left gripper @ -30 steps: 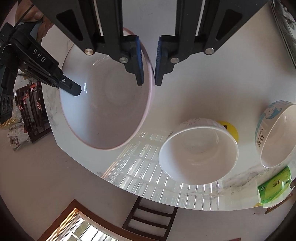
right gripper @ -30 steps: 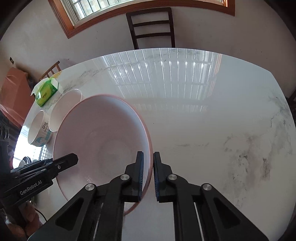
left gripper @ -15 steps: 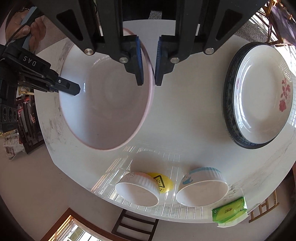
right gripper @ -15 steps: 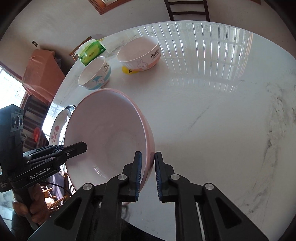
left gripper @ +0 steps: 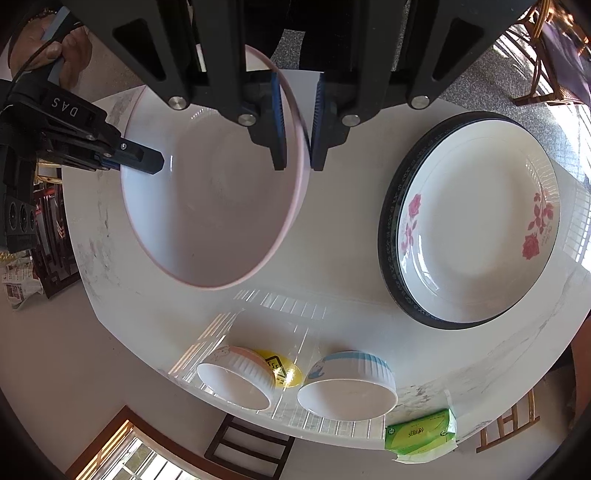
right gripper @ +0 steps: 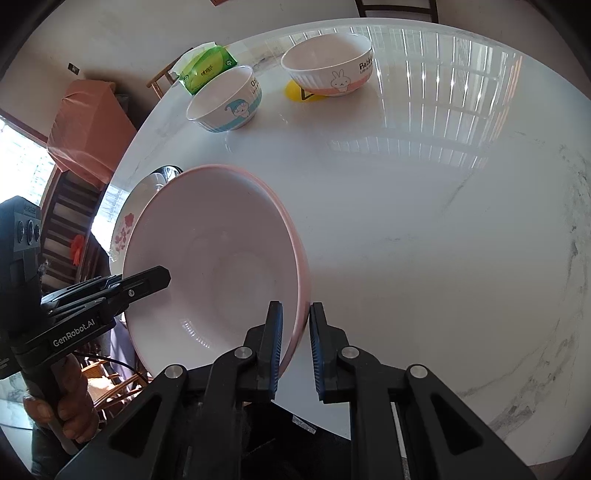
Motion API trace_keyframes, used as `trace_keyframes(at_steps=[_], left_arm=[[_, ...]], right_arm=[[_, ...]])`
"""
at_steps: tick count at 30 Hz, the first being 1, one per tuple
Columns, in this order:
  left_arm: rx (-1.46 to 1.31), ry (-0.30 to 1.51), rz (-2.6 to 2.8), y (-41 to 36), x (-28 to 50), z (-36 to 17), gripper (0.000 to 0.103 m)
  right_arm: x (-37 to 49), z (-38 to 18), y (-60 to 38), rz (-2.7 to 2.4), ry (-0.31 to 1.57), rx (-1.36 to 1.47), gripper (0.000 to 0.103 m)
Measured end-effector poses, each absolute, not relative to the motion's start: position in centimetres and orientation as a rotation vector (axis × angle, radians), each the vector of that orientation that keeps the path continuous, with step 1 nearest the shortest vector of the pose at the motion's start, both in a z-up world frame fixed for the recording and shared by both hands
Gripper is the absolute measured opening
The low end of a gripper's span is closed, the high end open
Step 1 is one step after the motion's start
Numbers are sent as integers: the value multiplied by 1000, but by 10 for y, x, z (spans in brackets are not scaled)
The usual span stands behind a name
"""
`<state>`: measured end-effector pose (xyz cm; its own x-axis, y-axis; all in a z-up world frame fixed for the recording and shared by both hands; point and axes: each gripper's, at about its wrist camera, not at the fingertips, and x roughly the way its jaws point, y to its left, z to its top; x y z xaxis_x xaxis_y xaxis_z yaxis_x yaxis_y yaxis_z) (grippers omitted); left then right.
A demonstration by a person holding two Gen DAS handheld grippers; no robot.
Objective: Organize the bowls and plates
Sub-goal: 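Lift the pink bowl, set it beside the plate stack, open both tools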
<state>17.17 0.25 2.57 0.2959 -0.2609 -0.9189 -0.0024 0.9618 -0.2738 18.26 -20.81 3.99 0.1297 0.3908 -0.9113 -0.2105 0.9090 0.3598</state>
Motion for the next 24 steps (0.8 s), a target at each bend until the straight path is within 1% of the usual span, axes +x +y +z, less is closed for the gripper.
trace_keyframes(at_steps=[6,11,12,14,17,21,24], left_arm=[[-249,1282,-165,4,177,16,13],[-228,1254,-159,2,177,19,14],[-218,1247,-158,1,177,19,16],[-203,1224,-160,0,176,21,19],[-195,1196,-172,-2,174,23,25],[-197,1162,-173,2,172,27,28],[-191,1149,-172,6,169,31,30]], right_arm=[[184,36,-208,432,1392,161,15],[186,31,-210,441,1400,183,16],[186,30,-210,444,1400,189,16],[186,30,-212,458,1387,205,19],[186,36,-216,468,1347,229,19],[186,45,-227,497,1290,289,22],[187,56,-233,486,1231,262,22]])
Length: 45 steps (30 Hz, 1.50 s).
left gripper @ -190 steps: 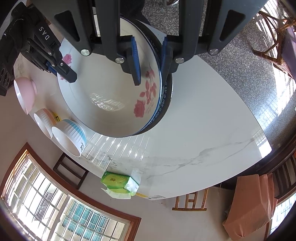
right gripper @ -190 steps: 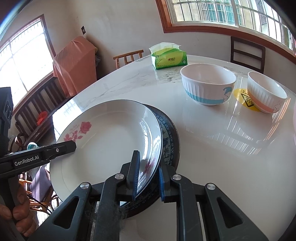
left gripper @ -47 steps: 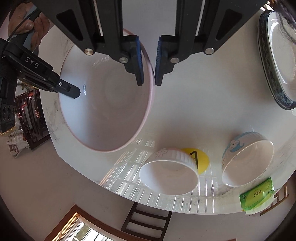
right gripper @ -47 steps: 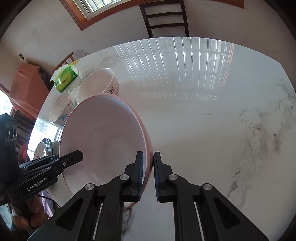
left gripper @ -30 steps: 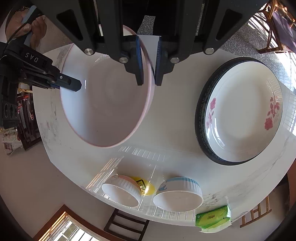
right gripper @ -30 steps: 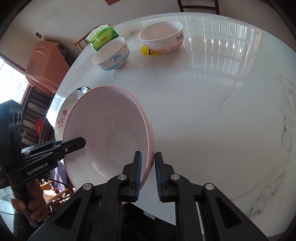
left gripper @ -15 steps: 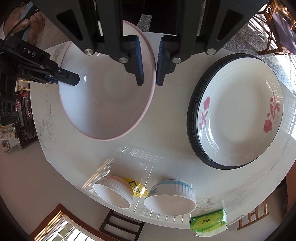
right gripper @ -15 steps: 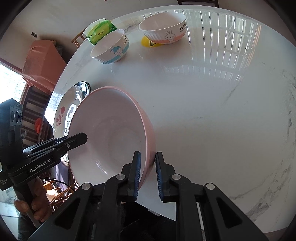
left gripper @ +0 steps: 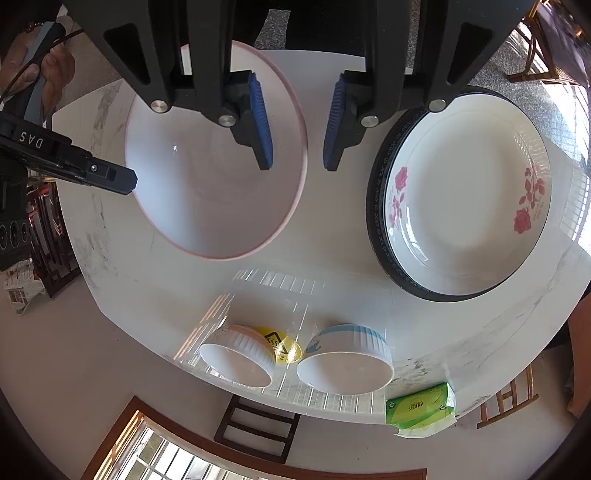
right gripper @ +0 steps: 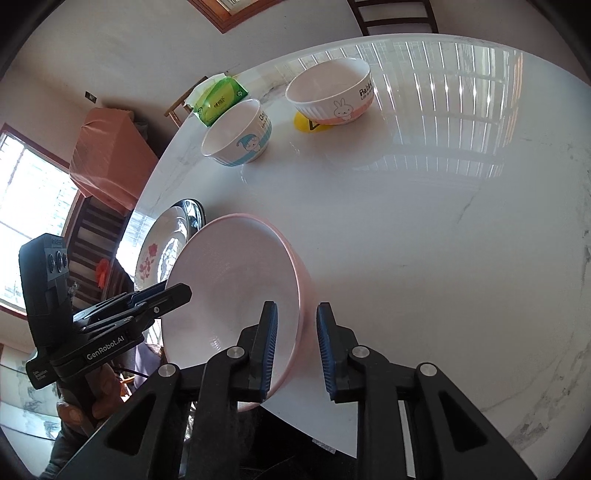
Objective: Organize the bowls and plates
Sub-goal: 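Lift the pink bowl, set it beside the plate stack, open both tools, then move both tools toward the white bowl with the blue band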
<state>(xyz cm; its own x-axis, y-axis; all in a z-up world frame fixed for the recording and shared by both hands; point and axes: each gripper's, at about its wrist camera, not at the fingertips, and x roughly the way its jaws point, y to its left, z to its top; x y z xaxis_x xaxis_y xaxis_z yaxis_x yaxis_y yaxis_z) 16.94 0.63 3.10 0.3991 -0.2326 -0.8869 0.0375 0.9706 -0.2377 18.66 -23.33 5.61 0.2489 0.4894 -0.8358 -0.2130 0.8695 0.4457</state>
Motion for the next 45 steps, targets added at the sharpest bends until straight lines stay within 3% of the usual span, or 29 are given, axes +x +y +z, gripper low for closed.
trace_keyframes(at_steps=[16,21,33,37,41,45], left_arm=[[-207,1096,-106,54,213,62,37],[-220,1107,-87,69,242,62,37],[-350,1115,-68,113,311,55,37],[-340,1106,-78,113,318,53,37],[-335,1105,-151,98,320,55,37],[-309,1107,-185,77,328,56,38]], right_arm=[[235,85,-208,582,1224,288,25],[263,90,-195,591,1247,339,35],[326,83,-163,578,1282,407,37],[336,85,-174,561,1268,434,38],[344,83,-190,507,1251,446,48],[352,73,-207,466,1254,487,48]])
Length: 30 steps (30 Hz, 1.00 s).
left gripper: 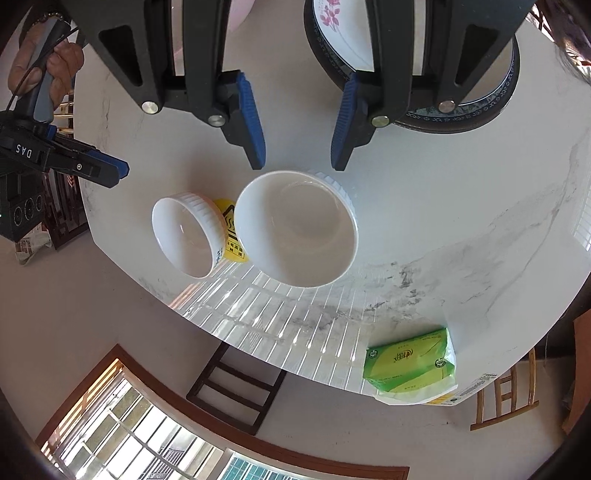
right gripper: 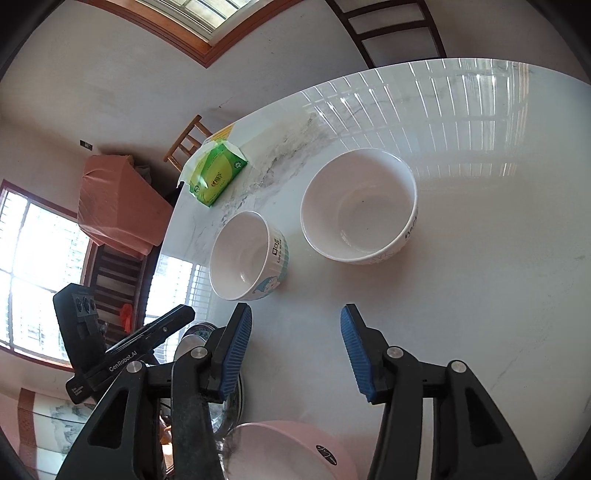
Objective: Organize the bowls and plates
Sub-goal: 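Move both tools toward the white bowl with the blue band, then close both tools on the blue-banded white bowl's rim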
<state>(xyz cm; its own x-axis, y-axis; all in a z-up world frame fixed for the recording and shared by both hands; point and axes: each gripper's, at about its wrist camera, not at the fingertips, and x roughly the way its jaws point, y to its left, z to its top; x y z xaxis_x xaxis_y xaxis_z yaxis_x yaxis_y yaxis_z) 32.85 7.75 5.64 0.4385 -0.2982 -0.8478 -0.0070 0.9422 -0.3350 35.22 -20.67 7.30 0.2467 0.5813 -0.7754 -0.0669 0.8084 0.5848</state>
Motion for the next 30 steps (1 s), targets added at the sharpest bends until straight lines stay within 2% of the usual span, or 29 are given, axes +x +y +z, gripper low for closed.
trace_keyframes(at_steps=[7,13,30], left_arm=[[-275,1103,-188,58,335,56,38],[-310,1081,-37,91,341,56,38],[-317,1145,7,112,382,11,38]], right_arm=[[351,59,-212,470,1279,495,49],[354,56,-165,570,1325,442,54],[410,18,-100,545,1373,357,54]])
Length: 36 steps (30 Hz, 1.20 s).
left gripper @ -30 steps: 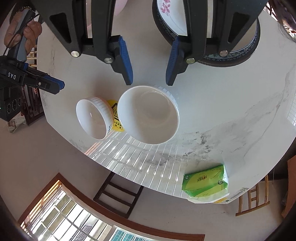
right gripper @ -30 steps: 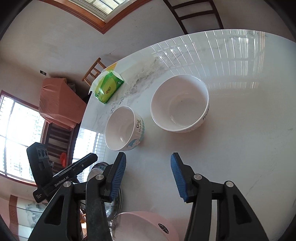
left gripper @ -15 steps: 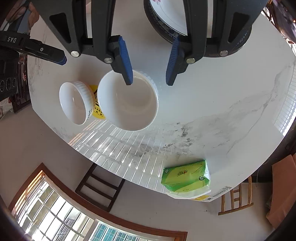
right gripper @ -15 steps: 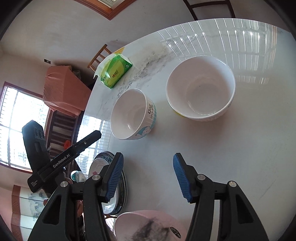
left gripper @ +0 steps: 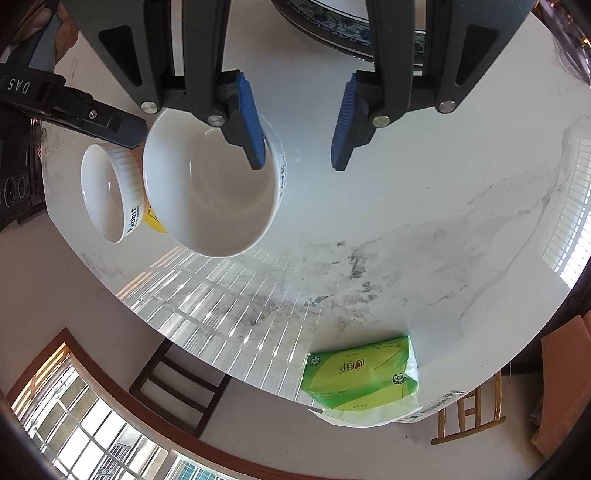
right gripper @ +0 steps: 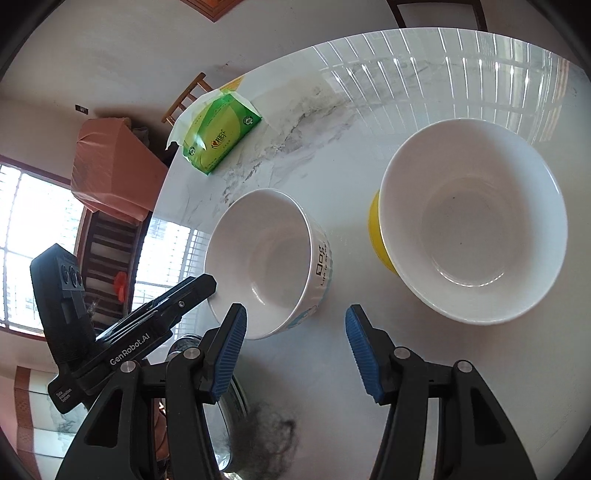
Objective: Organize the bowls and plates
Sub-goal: 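Close both tools on the blue-banded white bowl's rim, then lift the blue-banded bowl with both tools and lower it into the pink bowl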
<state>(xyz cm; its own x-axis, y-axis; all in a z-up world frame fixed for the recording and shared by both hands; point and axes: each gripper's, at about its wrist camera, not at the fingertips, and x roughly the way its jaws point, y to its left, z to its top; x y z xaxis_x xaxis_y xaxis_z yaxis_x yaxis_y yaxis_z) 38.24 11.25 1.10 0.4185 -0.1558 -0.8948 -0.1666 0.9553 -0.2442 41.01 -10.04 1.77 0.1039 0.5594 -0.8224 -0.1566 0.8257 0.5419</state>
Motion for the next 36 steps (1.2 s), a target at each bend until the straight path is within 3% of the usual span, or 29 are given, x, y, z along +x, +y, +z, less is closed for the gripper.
trace_keyframes(at_steps=[2,4,5,6,18,36], left_arm=[[-343,1149,15,113,385,4,38],[-379,1174,-1,112,389,-5,37],[-386,1180,-20,110,390,-9,26],[-379,1186,-28,106,390,-10,16],[-290,1131,-43,74,342,31,15],[-208,1055,-207,15,208,103,17]], right_arm=[[414,13,-96,550,1379,343,51],[415,7,-90,556,1403,319,37],[416,4,-86,554,1412,299,24],[415,3,-84,559,1402,285,21],[373,46,-110,608,1326,261,18],[237,116,-175,652,1227,256,18]])
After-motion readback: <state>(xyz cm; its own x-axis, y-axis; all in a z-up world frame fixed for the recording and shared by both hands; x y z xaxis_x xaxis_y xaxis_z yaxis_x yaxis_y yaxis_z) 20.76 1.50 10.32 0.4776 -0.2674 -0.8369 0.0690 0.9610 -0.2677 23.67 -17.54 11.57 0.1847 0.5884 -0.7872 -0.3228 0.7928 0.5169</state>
